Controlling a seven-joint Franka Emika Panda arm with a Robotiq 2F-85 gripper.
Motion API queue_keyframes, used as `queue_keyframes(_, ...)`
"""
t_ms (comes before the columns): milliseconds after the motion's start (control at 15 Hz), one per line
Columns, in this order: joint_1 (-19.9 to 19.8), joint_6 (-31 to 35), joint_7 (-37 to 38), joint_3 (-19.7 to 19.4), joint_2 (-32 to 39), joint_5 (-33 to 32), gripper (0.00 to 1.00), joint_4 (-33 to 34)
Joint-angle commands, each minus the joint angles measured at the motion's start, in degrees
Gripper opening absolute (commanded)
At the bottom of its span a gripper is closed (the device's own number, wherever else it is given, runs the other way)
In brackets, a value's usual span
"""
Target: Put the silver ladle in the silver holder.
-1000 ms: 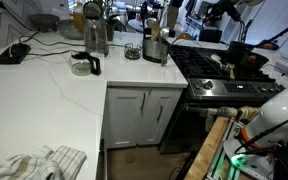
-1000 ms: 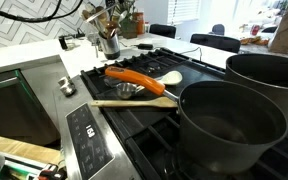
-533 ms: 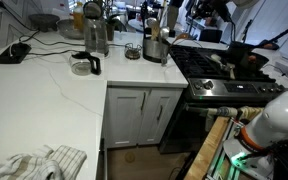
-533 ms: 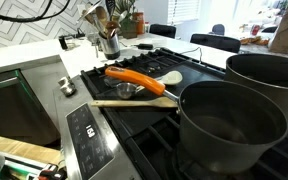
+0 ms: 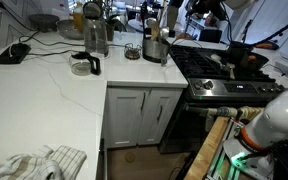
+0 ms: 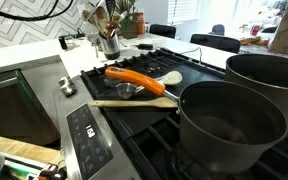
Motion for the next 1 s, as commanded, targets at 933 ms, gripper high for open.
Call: queue_keyframes(933, -8.6, 43.2, -2.0, 12.8, 10.7, -9.4, 0.03, -10.6)
